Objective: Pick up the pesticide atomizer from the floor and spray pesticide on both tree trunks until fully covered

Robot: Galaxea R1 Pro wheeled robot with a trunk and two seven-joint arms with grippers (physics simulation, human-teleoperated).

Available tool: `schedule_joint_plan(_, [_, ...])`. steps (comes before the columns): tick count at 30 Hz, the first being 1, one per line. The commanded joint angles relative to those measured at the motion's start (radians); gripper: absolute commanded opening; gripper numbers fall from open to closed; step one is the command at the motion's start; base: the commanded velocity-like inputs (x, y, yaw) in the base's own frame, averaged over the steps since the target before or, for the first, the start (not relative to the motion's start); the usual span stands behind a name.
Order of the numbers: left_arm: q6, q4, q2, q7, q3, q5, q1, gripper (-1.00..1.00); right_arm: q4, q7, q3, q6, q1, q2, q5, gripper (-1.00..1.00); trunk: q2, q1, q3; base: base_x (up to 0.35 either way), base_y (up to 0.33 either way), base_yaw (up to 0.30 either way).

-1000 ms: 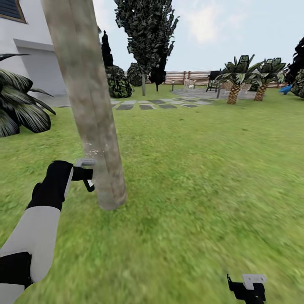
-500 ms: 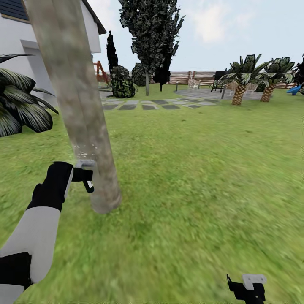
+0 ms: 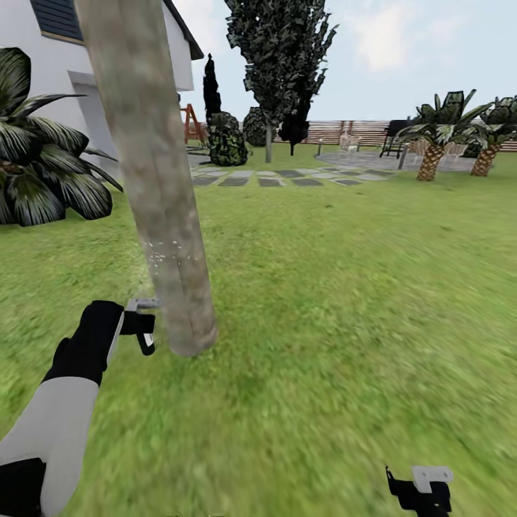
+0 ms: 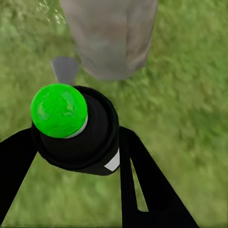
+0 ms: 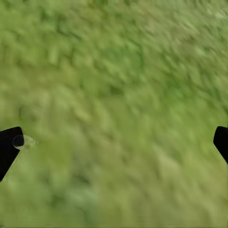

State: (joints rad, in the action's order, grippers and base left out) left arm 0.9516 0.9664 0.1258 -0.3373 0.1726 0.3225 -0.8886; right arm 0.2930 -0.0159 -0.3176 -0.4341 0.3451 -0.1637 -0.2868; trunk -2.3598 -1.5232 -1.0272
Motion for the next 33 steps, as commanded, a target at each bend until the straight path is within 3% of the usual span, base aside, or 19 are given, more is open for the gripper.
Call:
schedule_joint_plan(1, [-0.001, 0.000, 0.000, 0.000, 0.000, 0.000, 0.003, -1.00, 0.000, 0.000, 0.000, 0.000, 0.000, 0.000, 0.000, 1.00, 0.000, 0.000, 0.000, 0.120, 0.000, 0.173])
schedule_joint_plan(7, [-0.005, 0.000, 0.000, 0.001, 0.001, 0.000, 0.024, -1.00, 0.000, 0.001, 0.000, 0.000, 0.000, 0.000, 0.000, 1.00, 0.000, 0.000, 0.000, 0.304, 0.000, 0.025])
schedule_joint_plan(13, [-0.006, 0.000, -0.001, 0.059, 0.001, -0.003, 0.039, -1.00, 0.000, 0.001, 0.000, 0.000, 0.000, 0.000, 0.000, 1.00, 0.000, 0.000, 0.000, 0.305, 0.000, 0.024])
schedule_joint_plan(22, [-0.009, 0.000, -0.003, 0.062, 0.002, -0.004, 0.086, -1.00, 0.001, 0.001, 0.000, 0.000, 0.000, 0.001, 0.000, 1.00, 0.000, 0.000, 0.000, 0.020, 0.000, 0.252])
schedule_joint_plan(33, [-0.011, 0.002, -0.005, 0.061, -0.002, -0.005, 0.095, -1.00, 0.001, 0.001, 0.000, 0.000, 0.000, 0.001, 0.000, 1.00, 0.000, 0.000, 0.000, 0.186, -0.098, 0.018])
